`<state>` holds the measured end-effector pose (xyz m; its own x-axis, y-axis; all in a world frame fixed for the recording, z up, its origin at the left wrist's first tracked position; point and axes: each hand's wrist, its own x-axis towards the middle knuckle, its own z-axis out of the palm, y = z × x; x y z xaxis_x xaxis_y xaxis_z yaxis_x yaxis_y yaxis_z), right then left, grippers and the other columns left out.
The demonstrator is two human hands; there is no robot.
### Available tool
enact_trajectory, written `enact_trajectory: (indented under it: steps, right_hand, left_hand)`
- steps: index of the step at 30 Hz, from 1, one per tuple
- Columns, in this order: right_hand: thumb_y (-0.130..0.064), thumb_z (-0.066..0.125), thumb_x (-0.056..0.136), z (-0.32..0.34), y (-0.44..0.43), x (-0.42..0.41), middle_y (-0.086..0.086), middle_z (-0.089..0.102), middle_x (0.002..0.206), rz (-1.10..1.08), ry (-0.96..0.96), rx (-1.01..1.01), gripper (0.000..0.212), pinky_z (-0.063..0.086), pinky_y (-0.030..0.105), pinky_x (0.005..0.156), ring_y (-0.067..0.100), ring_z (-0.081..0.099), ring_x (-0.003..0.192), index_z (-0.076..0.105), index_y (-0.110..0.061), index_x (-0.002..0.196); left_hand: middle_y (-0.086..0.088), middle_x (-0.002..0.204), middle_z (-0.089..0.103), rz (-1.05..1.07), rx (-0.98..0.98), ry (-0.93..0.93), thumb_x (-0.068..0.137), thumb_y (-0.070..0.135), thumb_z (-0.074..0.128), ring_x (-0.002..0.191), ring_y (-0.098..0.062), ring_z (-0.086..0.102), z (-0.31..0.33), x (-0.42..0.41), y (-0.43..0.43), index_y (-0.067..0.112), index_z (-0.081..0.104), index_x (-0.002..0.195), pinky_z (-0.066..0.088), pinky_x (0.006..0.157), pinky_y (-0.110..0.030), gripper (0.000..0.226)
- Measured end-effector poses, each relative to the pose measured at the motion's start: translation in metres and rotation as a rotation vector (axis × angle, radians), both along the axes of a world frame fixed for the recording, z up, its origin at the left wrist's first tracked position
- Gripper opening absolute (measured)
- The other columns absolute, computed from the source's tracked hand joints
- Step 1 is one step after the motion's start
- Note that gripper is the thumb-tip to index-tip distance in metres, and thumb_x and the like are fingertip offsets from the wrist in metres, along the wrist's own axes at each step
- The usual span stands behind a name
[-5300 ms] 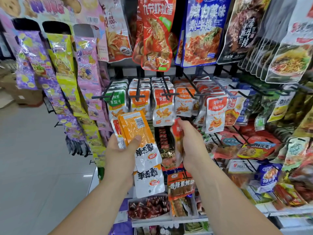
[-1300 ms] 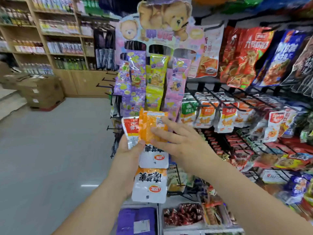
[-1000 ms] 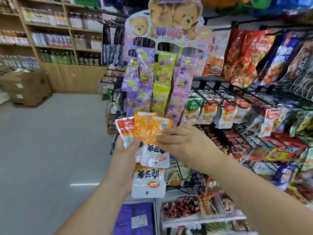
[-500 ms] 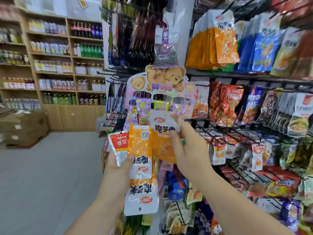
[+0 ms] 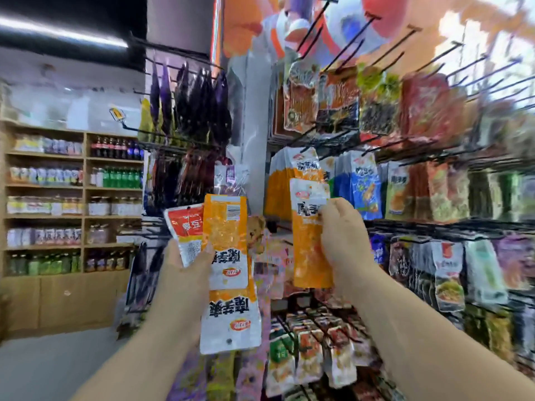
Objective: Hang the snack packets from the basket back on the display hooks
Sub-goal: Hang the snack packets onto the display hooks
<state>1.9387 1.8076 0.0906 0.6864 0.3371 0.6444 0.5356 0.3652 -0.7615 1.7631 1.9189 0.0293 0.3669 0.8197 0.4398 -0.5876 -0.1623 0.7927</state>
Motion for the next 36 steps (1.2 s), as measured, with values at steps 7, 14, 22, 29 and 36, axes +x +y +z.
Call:
enact_trajectory:
  steps: [7, 14, 22, 29, 36]
  right_hand:
    - [-0.054, 0.046, 0.105, 0.064, 0.000, 0.052, -0.002, 0.035, 0.065, -0.159, -0.122, -0.003, 0.050, 0.026, 0.032, 0.053, 0.020, 0.034, 0.059, 0.034, -0.019, 0.072]
    - [-0.048, 0.047, 0.105, 0.094, 0.034, 0.074, -0.001, 0.044, 0.075, -0.238, -0.206, -0.100, 0.037, 0.037, 0.038, 0.061, 0.021, 0.044, 0.067, 0.040, -0.021, 0.081]
    - [-0.052, 0.051, 0.102, 0.103, 0.058, 0.088, 0.000, 0.055, 0.078, -0.208, -0.186, -0.127, 0.035, 0.057, 0.048, 0.072, 0.027, 0.062, 0.074, 0.052, -0.018, 0.094]
    - [-0.043, 0.060, 0.096, 0.110, 0.062, 0.095, -0.003, 0.044, 0.056, -0.136, -0.117, -0.073, 0.043, 0.050, 0.045, 0.059, 0.027, 0.054, 0.056, 0.042, -0.021, 0.064]
    - [-0.045, 0.060, 0.101, 0.121, 0.059, 0.100, -0.004, 0.032, 0.048, -0.187, -0.151, -0.039, 0.059, 0.032, 0.036, 0.056, 0.021, 0.033, 0.049, 0.035, -0.019, 0.054]
  left_hand:
    - [-0.008, 0.108, 0.078, -0.001, 0.066, -0.035, 0.108, 0.021, 0.057, 0.084, -0.035, 0.078, 0.044, 0.044, -0.013, 0.034, 0.060, 0.122, 0.063, 0.061, -0.051, 0.020]
    - [-0.007, 0.102, 0.077, 0.054, 0.094, -0.062, 0.108, 0.018, 0.055, 0.076, -0.030, 0.079, 0.063, 0.071, -0.018, 0.031, 0.058, 0.112, 0.060, 0.051, -0.043, 0.014]
    - [-0.003, 0.102, 0.078, 0.127, 0.138, -0.067, 0.108, 0.018, 0.057, 0.083, -0.031, 0.079, 0.066, 0.086, -0.003, 0.036, 0.059, 0.104, 0.064, 0.063, -0.051, 0.019]
    - [-0.003, 0.107, 0.077, 0.116, 0.157, -0.072, 0.108, 0.019, 0.056, 0.090, -0.030, 0.078, 0.064, 0.091, 0.001, 0.036, 0.059, 0.109, 0.065, 0.072, -0.055, 0.017]
    - [-0.002, 0.105, 0.078, 0.105, 0.155, -0.081, 0.108, 0.017, 0.055, 0.087, -0.029, 0.079, 0.060, 0.092, 0.005, 0.034, 0.059, 0.112, 0.065, 0.065, -0.049, 0.018]
